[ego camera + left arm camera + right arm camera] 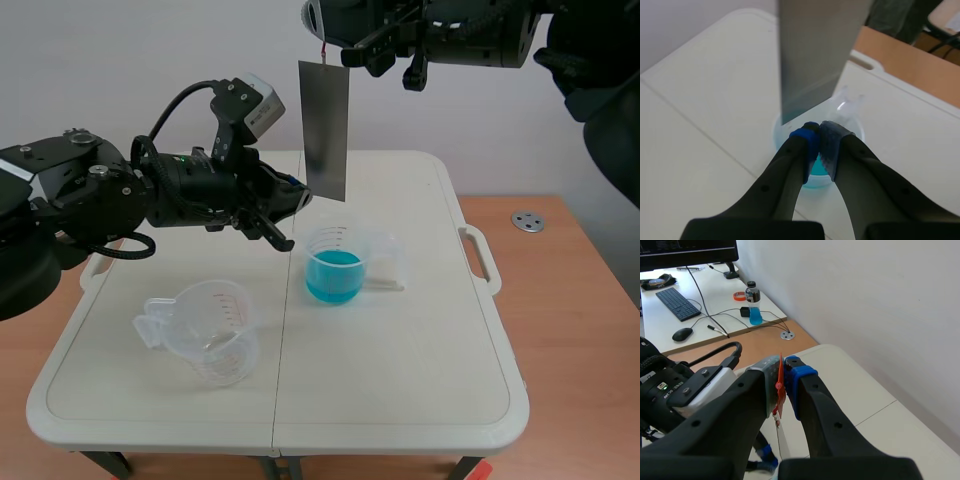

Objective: Hold the metal plate by the orange handle, dip it into the blue solution, take it out and point at it, then put the plate back in the beaker on the left.
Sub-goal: 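Point at the plate with the left hand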

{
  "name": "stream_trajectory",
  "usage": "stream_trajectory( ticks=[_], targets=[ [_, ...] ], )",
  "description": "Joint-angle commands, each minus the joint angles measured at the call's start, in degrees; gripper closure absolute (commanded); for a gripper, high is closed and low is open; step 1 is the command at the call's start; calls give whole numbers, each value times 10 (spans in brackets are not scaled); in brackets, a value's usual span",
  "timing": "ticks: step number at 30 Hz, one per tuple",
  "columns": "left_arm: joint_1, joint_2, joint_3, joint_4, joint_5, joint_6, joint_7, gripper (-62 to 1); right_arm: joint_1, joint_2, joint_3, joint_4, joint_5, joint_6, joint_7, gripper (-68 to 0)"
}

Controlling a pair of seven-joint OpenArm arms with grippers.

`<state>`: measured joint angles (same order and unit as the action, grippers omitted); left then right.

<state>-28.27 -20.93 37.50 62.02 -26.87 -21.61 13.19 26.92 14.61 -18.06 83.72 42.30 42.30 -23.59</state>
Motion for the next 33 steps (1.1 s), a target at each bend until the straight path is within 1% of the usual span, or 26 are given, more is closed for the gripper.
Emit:
stream_trajectory(
  ticks=[1, 5, 8, 11, 28, 30, 33],
  targets=[
    [-6, 1, -2, 6, 3, 11, -16, -27, 12, -2, 1, 10, 10, 4, 9, -13],
    [-6, 1, -2, 6, 16, 31, -19, -27, 12, -2, 1, 10, 10, 4, 9, -13],
    [-6, 1, -2, 6, 27, 33, -19, -27, 12, -2, 1, 10, 10, 4, 9, -13],
    [-6, 1, -2, 6, 27, 58, -20, -27, 12, -2, 1, 10, 10, 4, 9, -13],
    [-2, -4, -2, 6, 26, 59, -26, -27, 12, -2, 1, 10, 11, 4, 9, -13],
    [0, -19, -3, 7, 14, 61, -27, -27, 12, -2, 1, 10, 11, 4, 9, -13],
    [11, -54, -14, 18, -17, 61, -27, -28, 12, -2, 1, 10, 14, 4, 8, -13]
  ],
)
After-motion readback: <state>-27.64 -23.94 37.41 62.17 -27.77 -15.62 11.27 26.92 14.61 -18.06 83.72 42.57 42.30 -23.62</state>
